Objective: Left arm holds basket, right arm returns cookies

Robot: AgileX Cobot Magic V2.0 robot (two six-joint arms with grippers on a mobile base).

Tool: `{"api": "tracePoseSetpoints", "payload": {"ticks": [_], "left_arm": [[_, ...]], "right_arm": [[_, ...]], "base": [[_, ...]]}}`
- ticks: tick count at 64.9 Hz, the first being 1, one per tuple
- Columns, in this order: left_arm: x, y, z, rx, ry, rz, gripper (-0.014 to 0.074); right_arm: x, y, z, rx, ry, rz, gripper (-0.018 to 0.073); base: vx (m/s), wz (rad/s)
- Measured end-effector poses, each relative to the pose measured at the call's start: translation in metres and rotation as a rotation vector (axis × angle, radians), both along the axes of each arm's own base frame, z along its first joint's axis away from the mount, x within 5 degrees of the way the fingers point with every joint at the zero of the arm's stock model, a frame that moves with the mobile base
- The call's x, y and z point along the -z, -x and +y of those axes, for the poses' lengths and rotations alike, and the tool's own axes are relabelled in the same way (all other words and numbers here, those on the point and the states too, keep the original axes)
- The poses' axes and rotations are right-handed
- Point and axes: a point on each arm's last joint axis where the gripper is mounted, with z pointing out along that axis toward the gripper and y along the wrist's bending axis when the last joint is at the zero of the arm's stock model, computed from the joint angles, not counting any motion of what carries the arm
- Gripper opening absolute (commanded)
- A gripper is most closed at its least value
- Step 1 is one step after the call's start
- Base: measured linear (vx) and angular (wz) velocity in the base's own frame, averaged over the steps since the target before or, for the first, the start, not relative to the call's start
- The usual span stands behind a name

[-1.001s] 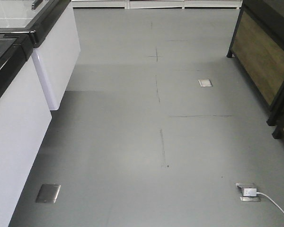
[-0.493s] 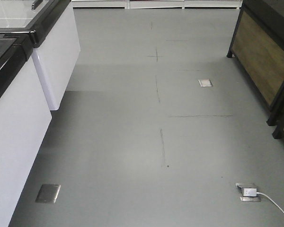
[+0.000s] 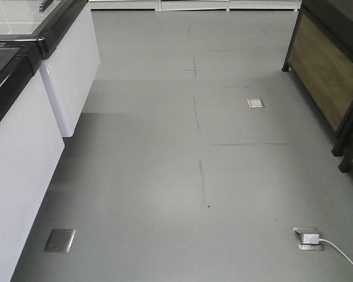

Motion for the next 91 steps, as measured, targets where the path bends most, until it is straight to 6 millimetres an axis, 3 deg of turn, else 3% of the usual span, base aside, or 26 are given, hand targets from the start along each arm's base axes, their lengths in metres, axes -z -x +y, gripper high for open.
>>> {"api": "tracePoseSetpoints", "payload": {"ticks": [27,46,71,91], "left_arm": [[0.005,0.006,0.05,-0.314,0.164,0.039,0.0507],[0.007,0.02,0.084,-0.544,0.529,-0.037,0.0506],[0.012,0.025,0.104,-0.651,0.912,-0.163,0.0493],[0.037,0.015,0.119,-0.648,1.184,-0.301,0.0493]], "right_arm": [[0.0,0.0,0.0,0.0,0.0,0.0,-0.0006],[0.0,0.0,0.0,0.0,0.0,0.0,-0.0006],[0.0,0.0,0.0,0.0,0.0,0.0,-0.0006],[0.0,0.0,0.0,0.0,0.0,0.0,-0.0006]], "base": [[0.0,0.0],[0.0,0.0],[0.0,0.0],[0.0,0.0]]}}
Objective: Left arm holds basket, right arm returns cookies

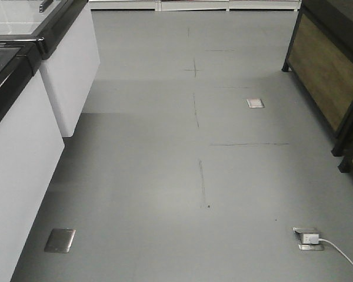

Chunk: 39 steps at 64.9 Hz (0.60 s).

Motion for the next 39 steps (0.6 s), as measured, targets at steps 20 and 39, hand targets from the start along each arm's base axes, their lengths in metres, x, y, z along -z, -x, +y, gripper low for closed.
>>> {"api": "tracePoseSetpoints", "payload": {"ticks": [20,39], "left_arm": [[0.014,-0.015,0.018,-0.036,-0.045,-0.174,0.0491],[0.031,-0.03,0.039,-0.113,0.083,-0.273,0.0491]], "right_arm": [[0.0,0.0,0.0,0.0,0.0,0.0,-0.0006],[0.0,0.0,0.0,0.0,0.0,0.0,-0.0006]], "base": [[0.0,0.0],[0.0,0.0]]}}
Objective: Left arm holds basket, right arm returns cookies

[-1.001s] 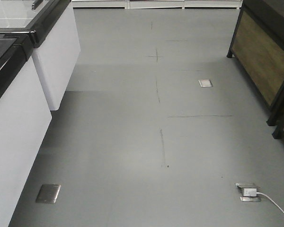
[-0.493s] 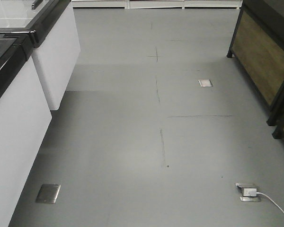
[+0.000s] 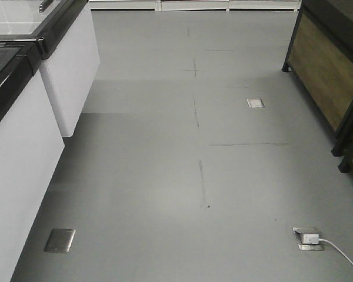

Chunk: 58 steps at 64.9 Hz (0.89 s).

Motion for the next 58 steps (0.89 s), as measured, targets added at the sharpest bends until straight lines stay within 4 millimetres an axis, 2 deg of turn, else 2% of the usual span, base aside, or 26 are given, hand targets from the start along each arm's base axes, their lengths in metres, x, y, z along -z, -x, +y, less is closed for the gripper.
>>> {"api": "tracePoseSetpoints", "payload": {"ticks": [16,32,58], "left_arm": [[0.01,-0.01,0.011,-0.024,0.033,-0.041,0.0491],[0.023,-0.02,0.02,-0.021,0.141,-0.138,0.0491],[0.035,-0.037,0.023,0.073,0.183,-0.201,0.0489]], "right_arm": [[0.0,0.0,0.0,0.0,0.0,0.0,-0.0006],[0.0,0.0,0.0,0.0,0.0,0.0,-0.0006],[0.0,0.0,0.0,0.0,0.0,0.0,-0.0006]], "base": [[0.0,0.0],[0.0,0.0],[0.0,0.0]]}}
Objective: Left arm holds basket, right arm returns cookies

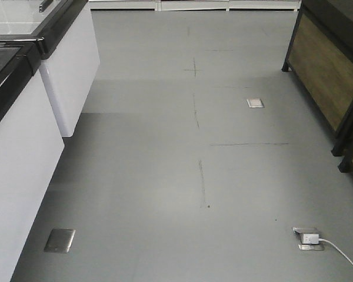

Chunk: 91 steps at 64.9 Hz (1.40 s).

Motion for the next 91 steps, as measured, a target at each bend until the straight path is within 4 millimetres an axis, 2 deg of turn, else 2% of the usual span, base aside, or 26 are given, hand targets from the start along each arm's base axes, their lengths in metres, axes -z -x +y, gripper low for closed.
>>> {"api": "tracePoseSetpoints", "payload": {"ticks": [18,40,55,62,76,91], "left_arm": [[0.003,-0.002,0.002,0.001,0.007,-0.003,0.0449],[0.005,-0.006,0.006,-0.009,0.012,-0.014,0.0449],[-0.008,-0.016,0.012,0.003,-0.023,-0.032,0.0449],[-0.007,-0.017,0.013,0.002,-0.017,-0.026,0.0431],[-0.003,-0.018,0.014,0.003,-0.002,-0.009,0.0304],[-0.002,-0.019,0.015,0.001,0.002,-0.009,0.0056]], "right_arm": [[0.0,0.0,0.0,0.0,0.0,0.0,-0.0006],[0.0,0.0,0.0,0.0,0.0,0.0,-0.0006],[0.0,0.0,0.0,0.0,0.0,0.0,-0.0006],[0.0,0.0,0.0,0.0,0.0,0.0,-0.0006],[0.0,0.0,0.0,0.0,0.0,0.0,-0.0006],[0.0,0.0,0.0,0.0,0.0,0.0,-0.0006]], "base": [[0.0,0.0],[0.0,0.0],[0.0,0.0],[0.0,0.0],[0.0,0.0],[0.0,0.0]]}}
